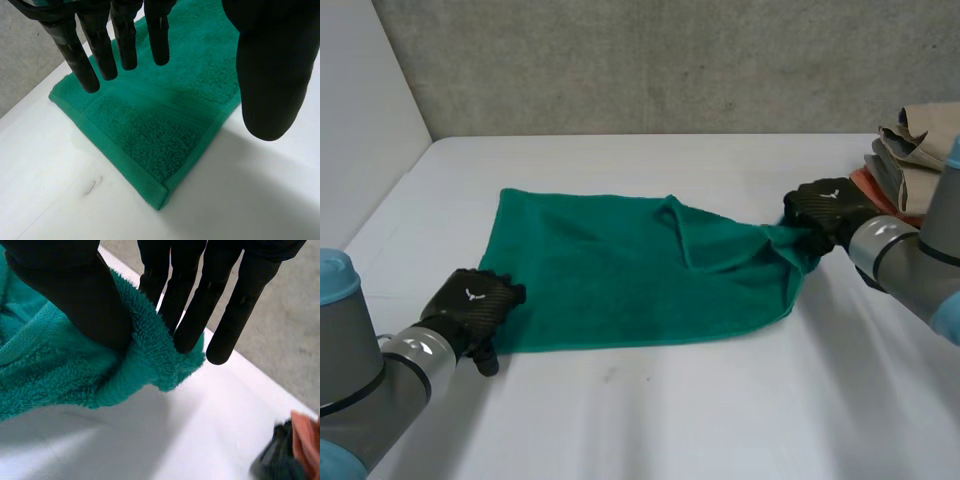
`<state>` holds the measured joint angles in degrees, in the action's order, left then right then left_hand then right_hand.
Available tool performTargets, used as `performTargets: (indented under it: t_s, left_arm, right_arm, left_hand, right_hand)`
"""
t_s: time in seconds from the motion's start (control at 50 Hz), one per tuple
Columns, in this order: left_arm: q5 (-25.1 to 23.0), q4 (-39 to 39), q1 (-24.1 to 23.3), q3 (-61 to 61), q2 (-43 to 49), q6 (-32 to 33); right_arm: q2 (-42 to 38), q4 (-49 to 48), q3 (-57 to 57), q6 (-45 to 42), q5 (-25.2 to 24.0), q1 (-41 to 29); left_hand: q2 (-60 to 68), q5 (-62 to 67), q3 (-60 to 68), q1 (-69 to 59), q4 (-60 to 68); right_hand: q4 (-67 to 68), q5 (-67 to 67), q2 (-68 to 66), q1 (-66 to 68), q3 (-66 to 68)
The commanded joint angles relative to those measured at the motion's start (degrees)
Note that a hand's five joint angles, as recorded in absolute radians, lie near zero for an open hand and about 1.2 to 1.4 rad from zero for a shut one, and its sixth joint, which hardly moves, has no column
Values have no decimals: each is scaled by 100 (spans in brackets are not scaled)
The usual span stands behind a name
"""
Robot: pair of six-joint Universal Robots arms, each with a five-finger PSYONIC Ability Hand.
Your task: Fold the laundry.
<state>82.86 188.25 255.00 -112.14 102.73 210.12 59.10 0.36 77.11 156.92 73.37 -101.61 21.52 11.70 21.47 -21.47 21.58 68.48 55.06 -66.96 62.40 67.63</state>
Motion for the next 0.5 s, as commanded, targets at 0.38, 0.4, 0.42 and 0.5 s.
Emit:
performTargets:
  t_s: [0.38, 0.4, 0.42, 0.5]
  left_arm:
    - [11, 203, 270, 641, 994, 91]
    - [11, 212, 270, 650, 1012, 91]
    - [11, 229, 270, 659, 1038, 91]
    - [2, 256, 261, 738, 1144, 91]
  right_arm:
    - [5, -300, 497, 577, -42, 414]
    - [5, -308, 515, 577, -42, 414]
    - [5, -309, 524, 568, -51, 414]
    - [5, -405, 594, 550, -60, 414]
  left_hand:
    - [1393, 1375, 1398, -1397, 1387]
    - [1393, 1375, 1398, -1397, 1387]
    - [1409, 1391, 1415, -1414, 1403]
    - [1561, 1543, 1566, -1565, 1555]
  right_hand:
    - [1152, 1494, -1304, 1760, 1237]
    - [1152, 1494, -1304, 1760, 1237]
    - [1152, 1494, -1304, 1760, 1237]
    - [1152, 1494, -1304, 1760, 1237]
